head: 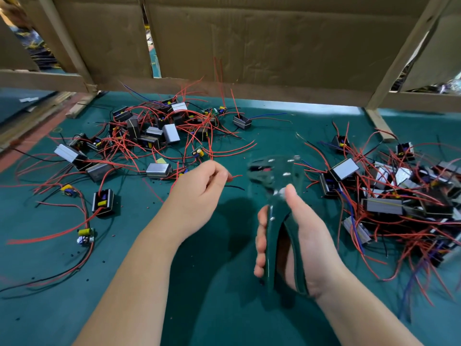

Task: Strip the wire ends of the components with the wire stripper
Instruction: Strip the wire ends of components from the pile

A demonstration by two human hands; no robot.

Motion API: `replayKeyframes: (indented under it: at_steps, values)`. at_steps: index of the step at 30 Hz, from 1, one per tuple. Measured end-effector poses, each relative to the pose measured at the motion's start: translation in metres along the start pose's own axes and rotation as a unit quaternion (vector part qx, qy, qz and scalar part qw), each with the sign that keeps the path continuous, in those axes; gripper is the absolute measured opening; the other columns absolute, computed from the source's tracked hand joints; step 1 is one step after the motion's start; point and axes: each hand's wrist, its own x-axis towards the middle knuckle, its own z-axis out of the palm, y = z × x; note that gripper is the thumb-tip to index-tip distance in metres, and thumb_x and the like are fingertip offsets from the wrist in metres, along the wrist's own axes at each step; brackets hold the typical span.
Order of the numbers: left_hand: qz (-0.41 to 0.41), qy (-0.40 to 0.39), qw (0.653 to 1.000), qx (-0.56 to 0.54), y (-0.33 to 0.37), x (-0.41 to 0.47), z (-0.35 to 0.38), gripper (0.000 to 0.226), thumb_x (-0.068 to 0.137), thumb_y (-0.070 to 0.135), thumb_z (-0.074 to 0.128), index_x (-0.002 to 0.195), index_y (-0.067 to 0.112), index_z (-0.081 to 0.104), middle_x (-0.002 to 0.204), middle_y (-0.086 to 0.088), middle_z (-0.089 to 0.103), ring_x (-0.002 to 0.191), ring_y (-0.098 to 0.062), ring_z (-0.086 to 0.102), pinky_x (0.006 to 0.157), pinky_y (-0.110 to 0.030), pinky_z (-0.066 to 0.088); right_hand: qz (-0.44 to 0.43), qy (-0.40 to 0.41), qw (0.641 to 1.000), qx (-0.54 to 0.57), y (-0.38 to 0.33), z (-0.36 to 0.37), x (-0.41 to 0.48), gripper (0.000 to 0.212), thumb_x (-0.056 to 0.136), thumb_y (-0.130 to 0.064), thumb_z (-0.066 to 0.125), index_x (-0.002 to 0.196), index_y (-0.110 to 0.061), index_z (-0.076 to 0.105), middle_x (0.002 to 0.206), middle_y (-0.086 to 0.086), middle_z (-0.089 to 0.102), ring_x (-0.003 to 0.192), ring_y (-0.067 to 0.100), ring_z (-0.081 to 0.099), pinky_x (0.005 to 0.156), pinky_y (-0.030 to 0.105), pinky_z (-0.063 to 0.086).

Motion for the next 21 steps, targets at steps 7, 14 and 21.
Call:
replayKeyframes:
  at_steps: [7, 14, 21]
  values:
    - [-0.035, 0.050, 0.989, -0.134, 0.009, 0.002, -0.002, 0.025, 0.101, 0.018, 0.045, 0.090, 0.029, 0.065, 0.053, 0.007, 0.049, 0.044, -0.004, 0.041, 0.057, -0.026, 0.049, -0.099, -0.013, 0.991, 0.086, -0.015, -0.012, -0.001, 0.043, 0.075, -0.050, 0.054, 0.079, -0.008, 0.060, 0.069, 0.018, 0.058, 0.059, 0.032, 0.059, 0.058, 0.045, 0.055]
    - [-0.159, 0.053, 0.793, -0.586, 0.037, 0.002, 0.016, 0.022, 0.102, 0.019, 0.036, 0.088, 0.015, 0.052, 0.055, 0.007, 0.038, 0.047, -0.008, 0.042, 0.050, -0.022, 0.047, -0.071, -0.141, 0.987, 0.023, 0.004, 0.005, -0.001, 0.070, 0.047, -0.043, 0.088, 0.101, -0.002, 0.071, 0.079, 0.024, 0.059, 0.069, 0.036, 0.062, 0.069, 0.051, 0.055]
    - [-0.205, 0.084, 0.693, -0.686, 0.035, 0.006, 0.014, 0.027, 0.103, 0.020, 0.032, 0.082, 0.020, 0.049, 0.061, 0.007, 0.049, 0.058, -0.008, 0.054, 0.063, -0.024, 0.045, -0.103, -0.106, 0.986, -0.076, 0.009, 0.004, 0.000, 0.059, 0.062, -0.030, 0.070, 0.114, -0.003, 0.065, 0.081, 0.013, 0.067, 0.068, 0.036, 0.061, 0.071, 0.055, 0.054]
